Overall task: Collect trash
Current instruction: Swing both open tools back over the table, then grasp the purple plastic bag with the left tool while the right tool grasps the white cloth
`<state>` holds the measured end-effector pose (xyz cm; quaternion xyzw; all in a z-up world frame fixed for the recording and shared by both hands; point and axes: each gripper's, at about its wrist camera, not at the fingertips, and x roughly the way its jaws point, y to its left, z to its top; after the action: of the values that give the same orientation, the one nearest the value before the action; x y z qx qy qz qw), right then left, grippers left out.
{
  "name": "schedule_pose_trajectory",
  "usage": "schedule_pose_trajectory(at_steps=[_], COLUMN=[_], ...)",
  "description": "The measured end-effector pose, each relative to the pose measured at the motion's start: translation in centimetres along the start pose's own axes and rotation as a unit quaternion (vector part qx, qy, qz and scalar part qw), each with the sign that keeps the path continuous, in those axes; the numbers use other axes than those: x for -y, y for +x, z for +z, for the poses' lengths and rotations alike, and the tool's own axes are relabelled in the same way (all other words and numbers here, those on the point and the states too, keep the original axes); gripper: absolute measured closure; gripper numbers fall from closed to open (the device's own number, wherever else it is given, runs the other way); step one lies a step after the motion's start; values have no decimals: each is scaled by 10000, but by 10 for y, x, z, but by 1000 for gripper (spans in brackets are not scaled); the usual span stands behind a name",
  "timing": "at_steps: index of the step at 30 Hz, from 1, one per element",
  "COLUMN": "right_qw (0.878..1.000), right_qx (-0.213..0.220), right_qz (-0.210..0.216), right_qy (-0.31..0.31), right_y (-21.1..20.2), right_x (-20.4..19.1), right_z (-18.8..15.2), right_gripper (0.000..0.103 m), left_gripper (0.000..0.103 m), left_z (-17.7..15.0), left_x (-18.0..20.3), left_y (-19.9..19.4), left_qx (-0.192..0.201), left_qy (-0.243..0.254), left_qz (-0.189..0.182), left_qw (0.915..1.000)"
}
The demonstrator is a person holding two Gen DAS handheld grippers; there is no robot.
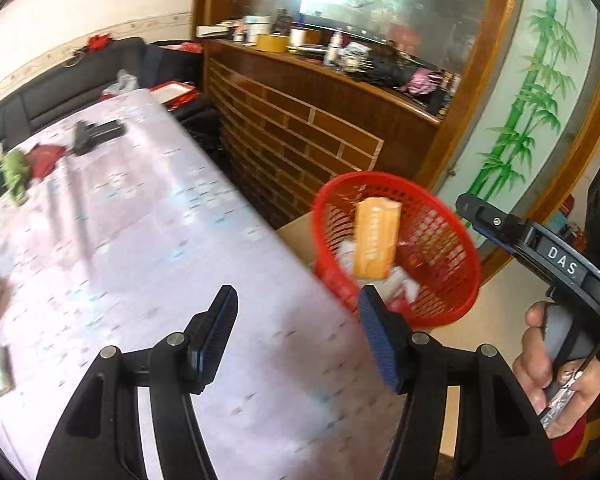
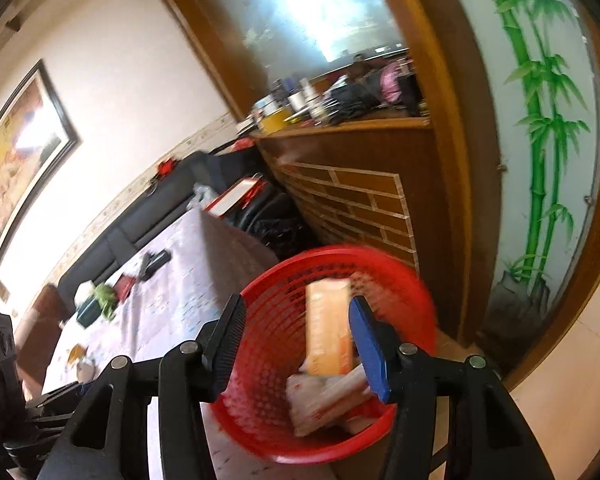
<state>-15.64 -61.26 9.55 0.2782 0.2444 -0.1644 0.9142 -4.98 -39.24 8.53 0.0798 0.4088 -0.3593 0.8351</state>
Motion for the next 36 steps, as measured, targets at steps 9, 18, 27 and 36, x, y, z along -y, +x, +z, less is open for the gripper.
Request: schedule_pose_trajectory(at_steps=[9, 18, 27, 36], right_qw=[9954, 9843, 9722, 9561], right_qx=[-494, -822, -1035, -1397], right_qz=[479, 746, 924, 1241], right_qy=[-673, -1371, -1887, -2257], right_y=[15, 26, 34, 48], right_x=[-75, -144, -204, -263], right_z=[-38, -72, -95, -108], right_gripper=[44, 42, 42, 41], left_gripper=[41, 34, 34, 39], left_z=[-35, -64, -80, -89], left_x=[-71, -189, -332, -367], left_y=[-44, -105, -106, -67], left_qx=[138, 446, 70, -63], left_qy=[-436, -1314, -2486, -2476], left_qz=[550, 1495, 2179, 2284], left_qw=[9974, 9790, 9437, 9415])
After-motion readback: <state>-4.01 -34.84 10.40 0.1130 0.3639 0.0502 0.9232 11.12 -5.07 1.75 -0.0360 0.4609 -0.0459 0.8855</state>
